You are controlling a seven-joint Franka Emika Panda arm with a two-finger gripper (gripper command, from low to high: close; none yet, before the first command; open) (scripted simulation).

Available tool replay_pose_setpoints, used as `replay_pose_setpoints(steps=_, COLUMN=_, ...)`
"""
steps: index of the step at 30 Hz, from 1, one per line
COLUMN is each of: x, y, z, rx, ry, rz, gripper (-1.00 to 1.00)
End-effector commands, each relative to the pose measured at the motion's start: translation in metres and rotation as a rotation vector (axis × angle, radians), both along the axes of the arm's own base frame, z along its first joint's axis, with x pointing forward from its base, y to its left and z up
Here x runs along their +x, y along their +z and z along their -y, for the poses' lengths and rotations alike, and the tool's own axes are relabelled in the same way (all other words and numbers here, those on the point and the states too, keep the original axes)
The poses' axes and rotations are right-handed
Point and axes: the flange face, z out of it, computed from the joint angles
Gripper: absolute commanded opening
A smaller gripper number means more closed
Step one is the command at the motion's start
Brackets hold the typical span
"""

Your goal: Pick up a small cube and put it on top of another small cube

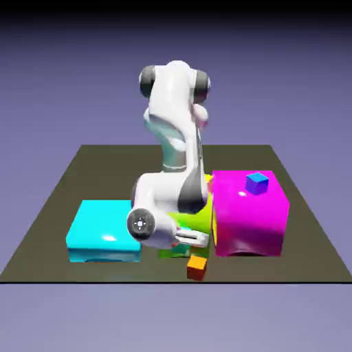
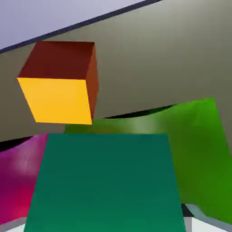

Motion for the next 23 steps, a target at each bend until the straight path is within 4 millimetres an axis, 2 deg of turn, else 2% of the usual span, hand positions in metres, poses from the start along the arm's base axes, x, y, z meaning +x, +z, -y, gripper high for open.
replay_pose_setpoints(steps=1, x=-0.006, y=0.017, z=-0.017, rx=0.004, ry=0.067, rz=0.007, gripper=-1.0)
replay_pose_setpoints(steps=3, x=-0.019, y=0.05, z=-0.051, rx=0.01, ry=0.199, rz=0.021, gripper=-1.0)
replay_pose_setpoints(steps=6, x=-0.045, y=0.094, z=-0.082, rx=-0.005, ry=0.396, rz=0.035, gripper=-1.0)
replay_pose_setpoints(steps=10, x=-0.086, y=0.151, z=-0.114, rx=-0.058, ry=0.649, rz=0.045, gripper=-1.0)
replay_pose_setpoints(steps=11, x=-0.092, y=0.158, z=-0.109, rx=-0.076, ry=0.692, rz=0.038, gripper=-1.0)
replay_pose_setpoints(steps=12, x=-0.1, y=0.171, z=-0.113, rx=-0.099, ry=0.741, rz=0.042, gripper=-1.0)
replay_pose_setpoints(steps=13, x=-0.1, y=0.171, z=-0.113, rx=-0.099, ry=0.741, rz=0.042, gripper=-1.0)
replay_pose_setpoints(steps=19, x=-0.129, y=0.119, z=-0.093, rx=-0.099, ry=0.741, rz=0.042, gripper=-1.0)
replay_pose_setpoints(steps=20, x=-0.13, y=0.117, z=-0.092, rx=-0.099, ry=0.741, rz=0.042, gripper=-1.0)
replay_pose_setpoints(steps=21, x=-0.13, y=0.117, z=-0.092, rx=-0.099, ry=0.741, rz=0.042, gripper=1.0)
replay_pose_setpoints(steps=22, x=-0.13, y=0.117, z=-0.092, rx=-0.099, ry=0.741, rz=0.042, gripper=1.0)
replay_pose_setpoints(steps=23, x=-0.124, y=0.125, z=-0.096, rx=-0.1, ry=0.742, rz=0.042, gripper=1.0)
